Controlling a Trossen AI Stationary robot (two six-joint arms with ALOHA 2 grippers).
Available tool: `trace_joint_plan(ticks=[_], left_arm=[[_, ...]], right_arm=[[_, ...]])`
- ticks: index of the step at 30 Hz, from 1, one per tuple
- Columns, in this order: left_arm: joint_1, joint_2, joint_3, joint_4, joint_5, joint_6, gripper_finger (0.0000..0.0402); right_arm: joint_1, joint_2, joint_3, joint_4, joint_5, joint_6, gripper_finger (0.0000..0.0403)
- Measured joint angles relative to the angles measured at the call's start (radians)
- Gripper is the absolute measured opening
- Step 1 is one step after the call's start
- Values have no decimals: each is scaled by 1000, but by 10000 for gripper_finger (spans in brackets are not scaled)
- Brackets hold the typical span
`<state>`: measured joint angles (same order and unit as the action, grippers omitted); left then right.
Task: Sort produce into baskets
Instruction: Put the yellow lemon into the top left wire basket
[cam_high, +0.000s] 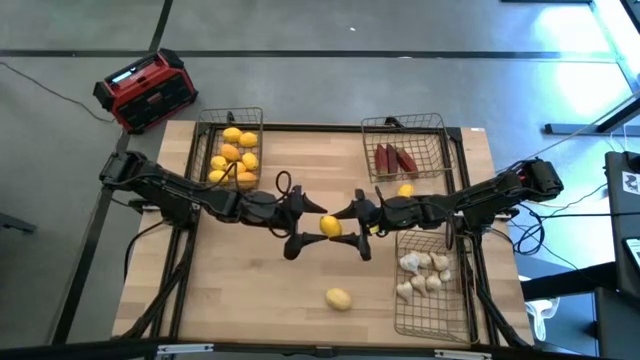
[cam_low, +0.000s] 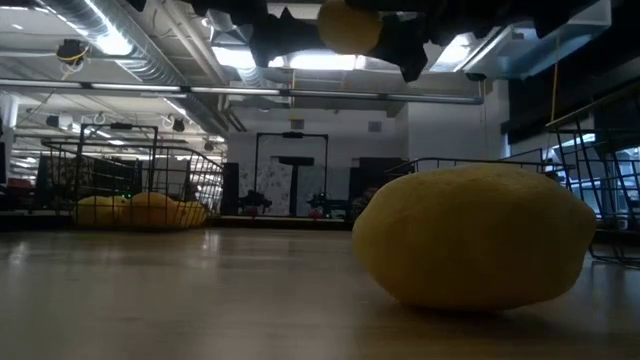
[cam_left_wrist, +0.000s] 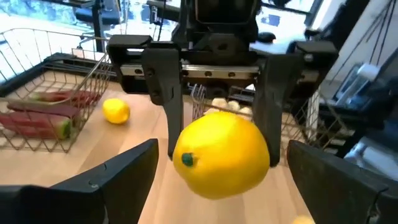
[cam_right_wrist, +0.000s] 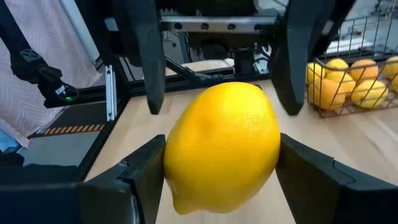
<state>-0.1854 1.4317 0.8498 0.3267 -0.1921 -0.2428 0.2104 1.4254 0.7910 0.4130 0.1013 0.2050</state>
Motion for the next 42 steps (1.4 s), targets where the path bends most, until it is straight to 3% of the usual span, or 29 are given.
trace_joint_plan(ticks=[11,28,37,42], left_arm=[[9,3,0,19,16,-152,349],[9,3,0,68,14,-119,346],[9,3,0,81,11,-95,257],[9,3,-1,80,11,-87,226]], right_arm=[[0,0,0,78,-25,-90,255],[0,33,2,176,-16,-128,255],[-1,33,2,173,-13,-119,256],[-1,33,2,174,21,-29,280]])
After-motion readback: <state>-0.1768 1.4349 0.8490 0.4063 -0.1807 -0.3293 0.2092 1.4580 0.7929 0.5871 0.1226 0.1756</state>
